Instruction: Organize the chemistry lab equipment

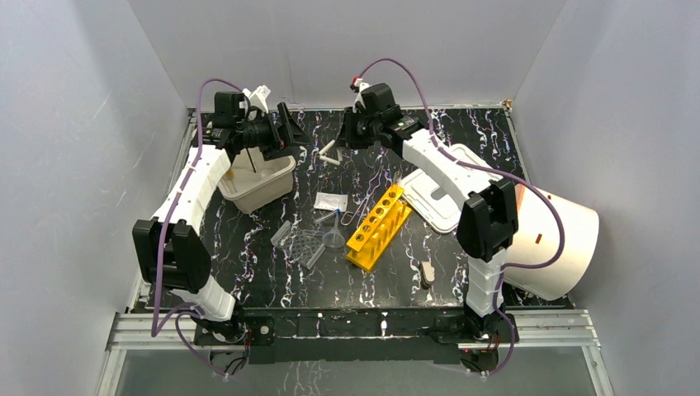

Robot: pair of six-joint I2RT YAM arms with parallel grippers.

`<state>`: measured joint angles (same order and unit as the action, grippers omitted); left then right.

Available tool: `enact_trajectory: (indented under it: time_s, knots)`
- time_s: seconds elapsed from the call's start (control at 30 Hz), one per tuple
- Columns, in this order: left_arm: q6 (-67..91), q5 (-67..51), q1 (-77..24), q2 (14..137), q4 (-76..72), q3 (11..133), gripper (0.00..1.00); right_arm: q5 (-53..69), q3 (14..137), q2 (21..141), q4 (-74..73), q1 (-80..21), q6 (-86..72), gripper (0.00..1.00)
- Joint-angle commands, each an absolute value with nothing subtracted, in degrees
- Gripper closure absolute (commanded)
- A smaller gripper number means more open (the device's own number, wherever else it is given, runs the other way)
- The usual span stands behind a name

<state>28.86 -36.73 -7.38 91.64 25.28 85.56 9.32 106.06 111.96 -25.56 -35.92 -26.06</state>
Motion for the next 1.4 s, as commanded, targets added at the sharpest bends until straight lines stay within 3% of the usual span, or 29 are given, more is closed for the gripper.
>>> enact_trajectory:
  time_s: [0.0,0.33,0.5,0.57,0.6,0.73,0.77,1.07,1.37]
  knots:
    - [31.9,-45.7,-8.6,92.8,21.1,85.4,0.22,18.8,104.3,106.2,-15.3,-35.3,-22.1,0.90]
    - [32.6,-51.8,-9.9,93.9,21.5,85.2,0.52,29.7,100.9,103.9,-8.8,-35.0,-22.3,0.90]
    - [32.5,-53.6,-10.0,93.1,20.8,84.5,0.91,31.3,100.7,104.3,-8.2,-35.0,-23.0,0.90]
    - [32.0,-53.6,-10.0,93.0,20.8,84.3,1.00,31.8,100.8,104.5,-7.9,-35.0,-23.4,0.87]
    - [31.7,-53.4,-10.0,92.8,21.0,84.4,1.00,31.6,100.8,104.5,-7.9,-34.9,-23.5,0.82]
    - [25.6,-40.5,-8.7,91.7,29.2,88.5,1.00,28.5,101.9,104.2,-10.3,-34.4,-24.0,0.38]
    - [25.1,-38.2,-6.9,91.1,30.2,88.7,1.00,28.2,102.1,103.8,-10.5,-33.9,-24.3,0.34]
    - [22.9,-31.3,4.5,88.0,33.8,88.4,1.00,26.8,104.0,103.9,-12.1,-32.2,-25.7,0.31]
    - [23.3,-24.9,6.0,90.2,33.7,86.2,1.00,25.8,102.9,104.8,-13.1,-32.1,-26.3,0.31]
